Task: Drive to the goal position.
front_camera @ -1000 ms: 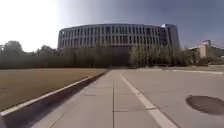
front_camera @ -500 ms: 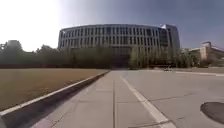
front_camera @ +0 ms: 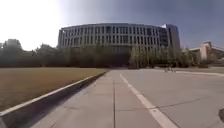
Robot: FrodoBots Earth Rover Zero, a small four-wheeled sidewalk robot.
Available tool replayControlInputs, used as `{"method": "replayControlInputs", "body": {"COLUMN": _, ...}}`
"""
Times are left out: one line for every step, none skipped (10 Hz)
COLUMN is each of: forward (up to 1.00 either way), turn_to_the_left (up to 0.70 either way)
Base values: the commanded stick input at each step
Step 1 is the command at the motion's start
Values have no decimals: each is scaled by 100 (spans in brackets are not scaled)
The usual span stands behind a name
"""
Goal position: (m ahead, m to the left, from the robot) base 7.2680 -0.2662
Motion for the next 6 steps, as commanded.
{"method": "replayControlInputs", "body": {"forward": 64, "turn_to_the_left": 2}}
{"method": "replayControlInputs", "body": {"forward": 63, "turn_to_the_left": 2}}
{"method": "replayControlInputs", "body": {"forward": 61, "turn_to_the_left": 2}}
{"method": "replayControlInputs", "body": {"forward": 57, "turn_to_the_left": 3}}
{"method": "replayControlInputs", "body": {"forward": 54, "turn_to_the_left": 4}}
{"method": "replayControlInputs", "body": {"forward": 50, "turn_to_the_left": 4}}
